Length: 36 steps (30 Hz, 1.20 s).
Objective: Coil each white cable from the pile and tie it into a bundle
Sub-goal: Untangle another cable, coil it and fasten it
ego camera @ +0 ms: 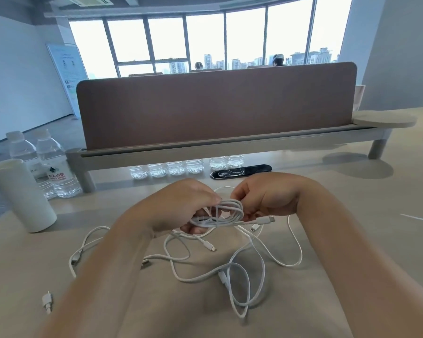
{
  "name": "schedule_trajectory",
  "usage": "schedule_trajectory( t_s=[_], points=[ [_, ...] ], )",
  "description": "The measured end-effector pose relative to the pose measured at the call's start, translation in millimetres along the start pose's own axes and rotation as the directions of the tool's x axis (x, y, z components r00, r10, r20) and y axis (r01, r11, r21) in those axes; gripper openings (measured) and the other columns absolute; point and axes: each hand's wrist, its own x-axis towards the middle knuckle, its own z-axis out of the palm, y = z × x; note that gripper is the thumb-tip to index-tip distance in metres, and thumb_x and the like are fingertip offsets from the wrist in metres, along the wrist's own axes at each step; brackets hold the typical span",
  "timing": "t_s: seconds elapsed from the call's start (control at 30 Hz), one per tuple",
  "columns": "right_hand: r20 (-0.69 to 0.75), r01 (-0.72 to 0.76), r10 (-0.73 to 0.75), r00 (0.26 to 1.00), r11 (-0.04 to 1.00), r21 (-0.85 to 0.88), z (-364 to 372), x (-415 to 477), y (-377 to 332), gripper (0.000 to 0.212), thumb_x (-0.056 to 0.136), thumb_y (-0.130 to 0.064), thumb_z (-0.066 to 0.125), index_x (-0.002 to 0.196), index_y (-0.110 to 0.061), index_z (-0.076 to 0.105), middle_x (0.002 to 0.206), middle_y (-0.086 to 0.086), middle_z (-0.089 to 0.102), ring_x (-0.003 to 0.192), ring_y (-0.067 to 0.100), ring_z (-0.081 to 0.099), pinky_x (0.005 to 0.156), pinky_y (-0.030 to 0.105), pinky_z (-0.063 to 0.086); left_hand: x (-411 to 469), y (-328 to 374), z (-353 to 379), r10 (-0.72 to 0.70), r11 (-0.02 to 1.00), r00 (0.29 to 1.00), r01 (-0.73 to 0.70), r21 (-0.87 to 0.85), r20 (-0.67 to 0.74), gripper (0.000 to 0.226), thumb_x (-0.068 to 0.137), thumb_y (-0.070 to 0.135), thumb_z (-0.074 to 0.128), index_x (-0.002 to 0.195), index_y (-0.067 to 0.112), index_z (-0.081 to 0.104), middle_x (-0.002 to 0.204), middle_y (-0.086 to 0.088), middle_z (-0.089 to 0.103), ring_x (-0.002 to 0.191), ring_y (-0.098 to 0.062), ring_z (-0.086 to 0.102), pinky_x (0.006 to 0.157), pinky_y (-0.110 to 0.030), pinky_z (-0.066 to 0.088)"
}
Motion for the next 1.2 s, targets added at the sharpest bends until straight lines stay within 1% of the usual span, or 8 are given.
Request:
schedule_trajectory(
  t_s=[0.17, 0.47, 0.63, 0.73, 0.83, 0.93, 1.07, 1.2],
  points=[
    [-0.176, -0.017, -0.029, 0.984, 0.967, -0.256, 6.2, -2.5, -12.1, 0.006, 0.082, -0.006, 0.076, 0.079, -0.011, 0.075, 0.057, -0.001, 0.065, 0.049, 0.006, 0.053, 0.050, 0.019, 0.040, -1.0, 5.5, 2.6, -0.007, 0.987, 1.000, 0.009, 0.158, -0.014, 0.035, 0.101, 0.016, 0.049, 0.069, 0.009, 0.062, 0.060, -0.006, 0.056, 0.049, -0.020, 0.053, 0.044, -0.022, 0.038],
    [-0.213, 0.078, -0.180, 0.960, 0.906, -0.417, 13.2, -5.6, -17.8, 0.010, 0.093, -0.016, 0.066, 0.088, -0.016, 0.075, 0.071, 0.000, 0.071, 0.062, 0.009, 0.057, 0.065, 0.027, 0.050, -2.0, 5.0, 2.9, -0.060, 0.989, 0.997, 0.053, 0.136, 0.051, 0.034, 0.103, 0.016, 0.046, 0.082, 0.003, 0.070, 0.059, -0.009, 0.060, 0.049, -0.022, 0.048, 0.044, -0.022, 0.035],
    [-0.258, 0.139, -0.292, 0.921, 0.865, -0.482, 17.9, -7.1, -26.7, 0.007, 0.090, -0.021, 0.072, 0.084, -0.021, 0.074, 0.068, -0.010, 0.068, 0.054, -0.004, 0.055, 0.053, 0.008, 0.040, -1.7, 6.7, 6.3, -0.053, 0.995, 0.990, 0.042, 0.088, 0.128, 0.037, 0.106, 0.015, 0.043, 0.087, 0.004, 0.073, 0.076, -0.001, 0.076, 0.049, -0.016, 0.048, 0.047, -0.021, 0.036],
    [-0.274, 0.182, -0.356, 0.894, 0.845, -0.504, 20.1, -3.9, -30.5, 0.013, 0.089, -0.023, 0.073, 0.077, -0.028, 0.071, 0.066, -0.015, 0.067, 0.060, -0.002, 0.058, 0.061, 0.015, 0.041, -1.4, 5.5, 6.0, -0.043, 0.998, 0.992, 0.039, 0.041, 0.120, 0.037, 0.106, 0.014, 0.043, 0.092, -0.005, 0.072, 0.062, 0.001, 0.071, 0.048, -0.016, 0.045, 0.046, -0.020, 0.033],
    [-0.318, 0.200, -0.416, 0.852, 0.820, -0.536, 23.4, -2.6, -35.2, 0.016, 0.089, -0.024, 0.072, 0.076, -0.031, 0.069, 0.070, -0.017, 0.066, 0.068, 0.001, 0.059, 0.065, 0.020, 0.043, -2.4, 5.2, 1.9, -0.038, 0.999, 0.997, 0.040, -0.018, 0.063, 0.035, 0.105, 0.013, 0.045, 0.095, -0.008, 0.071, 0.061, -0.001, 0.071, 0.048, -0.017, 0.044, 0.045, -0.020, 0.032],
    [-0.424, 0.218, -0.480, 0.768, 0.818, -0.532, 31.3, -0.1, -39.4, 0.009, 0.092, -0.022, 0.069, 0.084, -0.026, 0.070, 0.078, -0.016, 0.065, 0.073, 0.001, 0.057, 0.068, 0.023, 0.044, 3.3, 1.2, -1.5, -0.029, 0.991, 0.995, 0.015, -0.134, -0.100, 0.029, 0.101, 0.013, 0.051, 0.094, -0.005, 0.071, 0.077, -0.015, 0.075, 0.049, -0.021, 0.046, 0.044, -0.022, 0.028],
    [-0.528, 0.228, -0.540, 0.655, 0.808, -0.544, 40.3, 3.1, -43.3, 0.012, 0.094, -0.023, 0.066, 0.100, -0.033, 0.065, 0.089, -0.023, 0.060, 0.083, -0.002, 0.056, 0.069, 0.014, 0.041, 12.4, -4.8, -7.7, -0.147, 0.905, 0.954, 0.023, -0.424, -0.263, 0.028, 0.102, 0.015, 0.050, 0.104, -0.007, 0.068, 0.086, -0.022, 0.075, 0.051, -0.021, 0.050, 0.045, -0.021, 0.033],
    [-0.477, 0.267, -0.534, 0.698, 0.812, -0.518, 44.7, 4.7, -44.3, 0.017, 0.091, -0.016, 0.065, 0.097, -0.031, 0.071, 0.086, -0.013, 0.071, 0.082, 0.009, 0.062, 0.073, 0.028, 0.051, 13.6, -8.1, -14.2, -0.184, 0.864, 0.921, -0.014, -0.503, -0.342, 0.025, 0.098, 0.012, 0.053, 0.095, -0.005, 0.071, 0.081, -0.019, 0.075, 0.050, -0.020, 0.052, 0.049, -0.024, 0.035]
  ],
)
